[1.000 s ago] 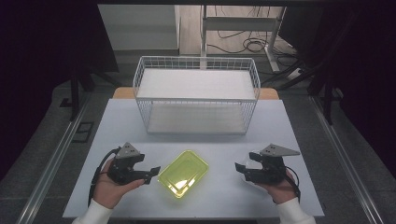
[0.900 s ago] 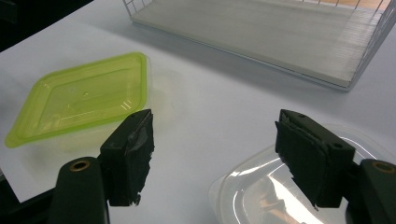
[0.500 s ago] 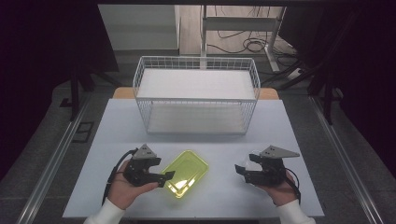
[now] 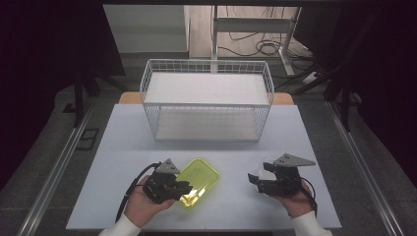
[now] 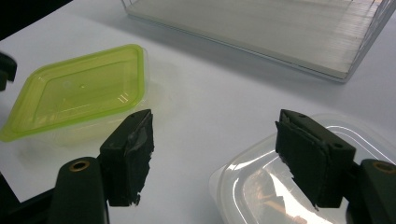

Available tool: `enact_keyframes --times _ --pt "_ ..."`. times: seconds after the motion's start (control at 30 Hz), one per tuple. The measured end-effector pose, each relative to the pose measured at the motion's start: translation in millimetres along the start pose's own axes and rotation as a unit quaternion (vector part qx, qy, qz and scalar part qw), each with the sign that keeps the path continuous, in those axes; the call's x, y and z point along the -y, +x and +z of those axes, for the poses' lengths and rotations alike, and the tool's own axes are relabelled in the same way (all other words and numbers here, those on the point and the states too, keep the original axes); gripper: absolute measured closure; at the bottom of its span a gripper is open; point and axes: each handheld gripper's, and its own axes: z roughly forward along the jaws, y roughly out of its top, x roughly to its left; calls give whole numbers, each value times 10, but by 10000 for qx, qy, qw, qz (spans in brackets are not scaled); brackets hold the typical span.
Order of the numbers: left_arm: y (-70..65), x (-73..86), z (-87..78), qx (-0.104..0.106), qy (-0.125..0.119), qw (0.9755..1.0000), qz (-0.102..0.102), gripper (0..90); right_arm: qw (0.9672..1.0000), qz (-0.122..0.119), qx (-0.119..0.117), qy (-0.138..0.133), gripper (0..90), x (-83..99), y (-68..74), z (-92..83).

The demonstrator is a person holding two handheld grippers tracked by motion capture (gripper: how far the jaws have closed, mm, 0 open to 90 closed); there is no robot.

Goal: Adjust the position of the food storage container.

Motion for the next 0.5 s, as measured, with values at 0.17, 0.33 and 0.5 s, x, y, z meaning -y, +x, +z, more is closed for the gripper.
enact_keyframes --times 0.17,0.33,0.5 --pt "-144 1 80 28 240 9994 241 895 10000 -1 51 -26 277 -16 14 -11" --pt "-270 2 194 138 455 9981 396 895 10000 -26 47 -15 278 -22 26 0" --pt "-362 48 393 128 803 9950 576 895 10000 -47 41 12 278 -19 40 13"
